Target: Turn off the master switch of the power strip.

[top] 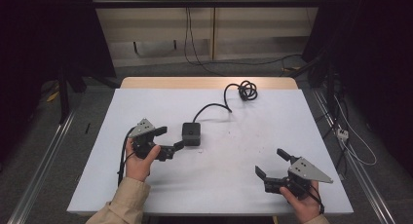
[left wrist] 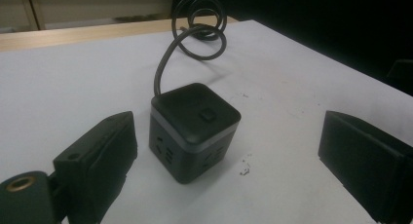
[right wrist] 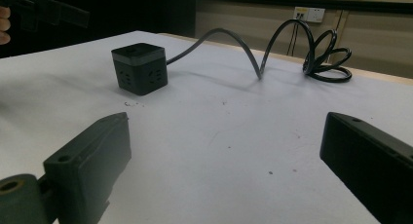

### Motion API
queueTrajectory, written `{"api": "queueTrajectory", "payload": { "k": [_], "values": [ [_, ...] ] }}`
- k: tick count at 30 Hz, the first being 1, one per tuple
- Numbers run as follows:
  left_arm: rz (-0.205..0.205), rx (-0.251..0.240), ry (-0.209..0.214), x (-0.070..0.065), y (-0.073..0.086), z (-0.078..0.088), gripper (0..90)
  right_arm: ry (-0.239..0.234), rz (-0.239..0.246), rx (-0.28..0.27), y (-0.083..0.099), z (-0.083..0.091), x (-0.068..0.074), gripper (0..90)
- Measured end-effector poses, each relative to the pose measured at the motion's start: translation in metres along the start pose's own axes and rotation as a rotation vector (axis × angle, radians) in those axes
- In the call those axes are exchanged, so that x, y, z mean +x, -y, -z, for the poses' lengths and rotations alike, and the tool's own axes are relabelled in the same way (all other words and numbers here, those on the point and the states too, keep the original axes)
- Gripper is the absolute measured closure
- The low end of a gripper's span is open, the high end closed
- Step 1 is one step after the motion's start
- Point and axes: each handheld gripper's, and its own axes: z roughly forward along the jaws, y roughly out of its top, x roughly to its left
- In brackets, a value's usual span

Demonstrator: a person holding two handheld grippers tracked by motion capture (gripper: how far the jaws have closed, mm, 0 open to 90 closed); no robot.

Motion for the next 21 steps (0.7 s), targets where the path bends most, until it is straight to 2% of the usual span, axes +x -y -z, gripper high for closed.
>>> {"api": "queueTrajectory", "payload": {
  "k": [11,21],
  "values": [
    [-0.008,-0.003,-0.013,0.008,0.011,0.02,6.8,0.0,0.001,-0.001,0.0,0.0,0.0,3.9],
    [-0.022,-0.006,-0.011,0.011,0.015,0.03,6.8,0.001,-0.001,0.0,0.0,0.0,0.0,3.9]
  ]
}}
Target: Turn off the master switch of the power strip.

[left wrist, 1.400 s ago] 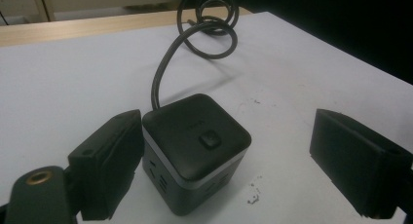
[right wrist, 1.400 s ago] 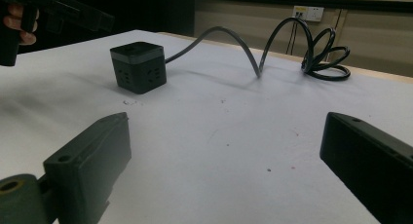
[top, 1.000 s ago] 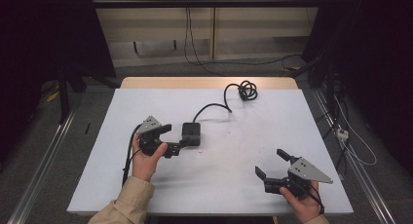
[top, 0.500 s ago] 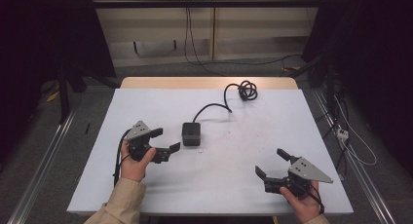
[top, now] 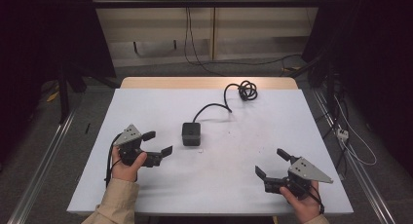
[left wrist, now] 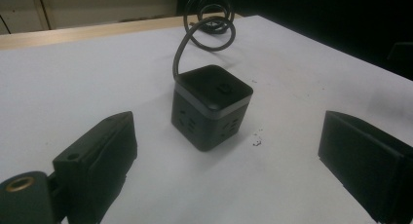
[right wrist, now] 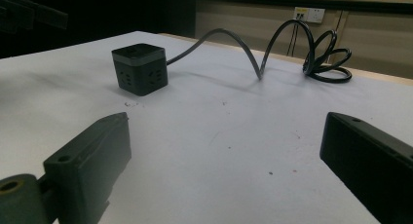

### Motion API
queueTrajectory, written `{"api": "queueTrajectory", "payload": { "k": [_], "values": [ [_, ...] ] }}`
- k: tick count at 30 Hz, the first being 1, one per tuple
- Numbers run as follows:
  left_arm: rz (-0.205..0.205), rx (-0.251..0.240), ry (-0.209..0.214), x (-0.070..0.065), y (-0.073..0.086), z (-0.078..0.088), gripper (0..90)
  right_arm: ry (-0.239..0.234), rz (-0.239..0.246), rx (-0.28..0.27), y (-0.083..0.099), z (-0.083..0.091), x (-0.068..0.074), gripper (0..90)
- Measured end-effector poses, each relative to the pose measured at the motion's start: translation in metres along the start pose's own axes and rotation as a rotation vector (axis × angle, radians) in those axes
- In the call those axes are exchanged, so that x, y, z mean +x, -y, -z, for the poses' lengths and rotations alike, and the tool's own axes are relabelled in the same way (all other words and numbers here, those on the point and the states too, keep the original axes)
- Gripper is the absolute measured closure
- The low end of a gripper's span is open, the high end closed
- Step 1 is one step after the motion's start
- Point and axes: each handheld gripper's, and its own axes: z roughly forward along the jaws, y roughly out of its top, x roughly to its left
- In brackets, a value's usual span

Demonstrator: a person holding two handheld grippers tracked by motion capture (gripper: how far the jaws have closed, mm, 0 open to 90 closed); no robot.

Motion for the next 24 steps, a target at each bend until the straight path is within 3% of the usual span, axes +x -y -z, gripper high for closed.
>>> {"api": "queueTrajectory", "payload": {
  "k": [24],
  "values": [
    [-0.001,0.019,-0.046,0.013,0.02,0.023,6.8,0.003,-0.002,-0.003,0.0,0.0,-0.001,3.9]
  ]
}}
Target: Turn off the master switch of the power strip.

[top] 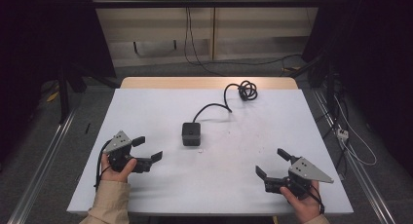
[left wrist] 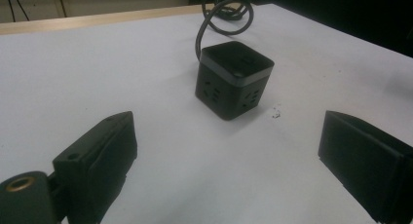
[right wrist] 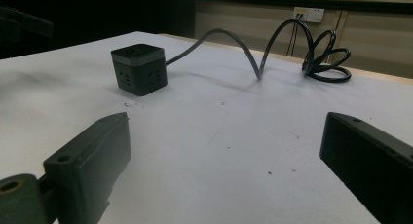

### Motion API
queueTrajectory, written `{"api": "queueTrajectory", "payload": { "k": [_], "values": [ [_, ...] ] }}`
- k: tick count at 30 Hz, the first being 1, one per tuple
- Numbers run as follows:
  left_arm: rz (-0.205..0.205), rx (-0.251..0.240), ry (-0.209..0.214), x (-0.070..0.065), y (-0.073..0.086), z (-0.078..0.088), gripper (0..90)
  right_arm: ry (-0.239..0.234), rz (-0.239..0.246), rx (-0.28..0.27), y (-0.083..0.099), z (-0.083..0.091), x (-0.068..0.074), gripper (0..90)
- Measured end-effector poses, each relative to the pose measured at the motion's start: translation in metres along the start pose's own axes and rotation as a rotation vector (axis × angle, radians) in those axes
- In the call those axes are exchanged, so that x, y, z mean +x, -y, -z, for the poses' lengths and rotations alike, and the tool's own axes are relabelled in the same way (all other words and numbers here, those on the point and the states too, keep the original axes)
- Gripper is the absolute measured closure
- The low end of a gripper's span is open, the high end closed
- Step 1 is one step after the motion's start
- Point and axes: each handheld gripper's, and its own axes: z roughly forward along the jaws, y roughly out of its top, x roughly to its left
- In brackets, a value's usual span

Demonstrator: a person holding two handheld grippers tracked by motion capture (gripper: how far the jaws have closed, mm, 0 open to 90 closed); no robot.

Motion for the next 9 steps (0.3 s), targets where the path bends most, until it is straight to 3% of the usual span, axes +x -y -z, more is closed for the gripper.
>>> {"api": "queueTrajectory", "payload": {
  "k": [9],
  "values": [
    [0.0,0.017,-0.035,0.006,0.0077,0.0041,7.0,0.0,-0.001,0.005,0.0005,-0.0009,-0.0004,3.9]
  ]
}}
